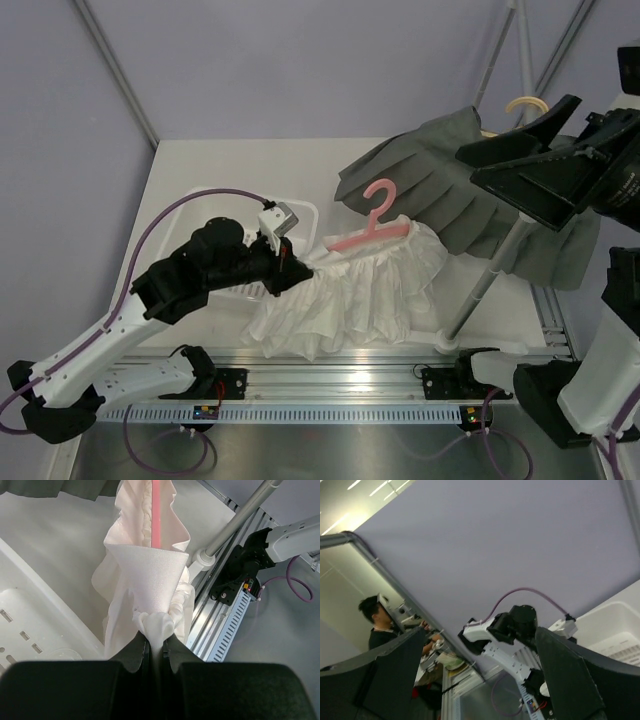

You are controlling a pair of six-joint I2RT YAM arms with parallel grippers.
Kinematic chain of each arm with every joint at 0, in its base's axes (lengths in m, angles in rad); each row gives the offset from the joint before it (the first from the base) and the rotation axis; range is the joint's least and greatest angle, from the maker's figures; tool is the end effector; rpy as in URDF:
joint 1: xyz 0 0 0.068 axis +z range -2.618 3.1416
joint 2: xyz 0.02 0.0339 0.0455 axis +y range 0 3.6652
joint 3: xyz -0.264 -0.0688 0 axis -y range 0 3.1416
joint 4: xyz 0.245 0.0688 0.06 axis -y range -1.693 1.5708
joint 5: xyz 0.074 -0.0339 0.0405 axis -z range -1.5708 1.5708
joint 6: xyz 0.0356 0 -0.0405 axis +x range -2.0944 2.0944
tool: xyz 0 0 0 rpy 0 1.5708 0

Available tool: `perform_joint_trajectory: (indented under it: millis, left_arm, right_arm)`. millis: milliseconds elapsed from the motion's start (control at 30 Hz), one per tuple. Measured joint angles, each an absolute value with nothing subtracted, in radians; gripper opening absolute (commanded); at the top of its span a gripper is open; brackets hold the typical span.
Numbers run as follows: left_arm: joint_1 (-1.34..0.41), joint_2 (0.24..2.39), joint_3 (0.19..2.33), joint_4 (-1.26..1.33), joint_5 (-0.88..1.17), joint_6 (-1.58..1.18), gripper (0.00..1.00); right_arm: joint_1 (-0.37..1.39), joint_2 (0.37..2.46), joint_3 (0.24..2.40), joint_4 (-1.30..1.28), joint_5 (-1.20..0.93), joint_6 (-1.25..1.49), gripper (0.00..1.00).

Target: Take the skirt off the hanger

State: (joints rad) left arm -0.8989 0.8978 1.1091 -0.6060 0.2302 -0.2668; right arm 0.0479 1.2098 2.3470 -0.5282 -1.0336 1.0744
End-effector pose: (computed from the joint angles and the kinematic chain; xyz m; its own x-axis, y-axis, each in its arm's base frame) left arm 0.1074 -0.1481 0.3882 -0.4664 0.1740 -0.8673 0.7984 0.5049 -0.3280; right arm 0.0494 0.0330 0.6608 -0.3683 0.4328 -0.8228 -0.8493 0.2033 0.4872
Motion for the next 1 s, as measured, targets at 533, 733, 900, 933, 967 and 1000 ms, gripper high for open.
perform_joint_trajectory:
  millis: [533,733,900,933,967,1000]
  left_arm:
    - [-0.843,0.861,1.146,-0.689,0.172,-0.251,0.00]
    - [-0.843,0.824,1.132,-0.698,0.182,-0.253,0.00]
    - [-0.843,0.772,1.122,-0.704,0.207,-0.262,0.00]
    - [-0.843,0.758,1.122,-0.702,0.219,-0.265,0.00]
    - [-0.843,0.752,1.122,-0.701,0.225,-0.268,0.00]
    - [-0.843,0.741,1.122,-0.700,0.238,-0.272,0.00]
  right_arm:
    - [0.962,1.529,2.397,-1.011,-0.185,0.540,0.99]
    - [1.119,1.375,2.149,-0.982,0.109,0.482,0.86]
    - [1.121,1.180,1.904,-0.947,0.253,0.493,0.76]
    - [1.121,1.153,1.871,-0.936,0.271,0.494,0.76]
    - [1.121,1.136,1.846,-0.933,0.284,0.496,0.76]
    - [1.122,1.124,1.827,-0.925,0.300,0.497,0.76]
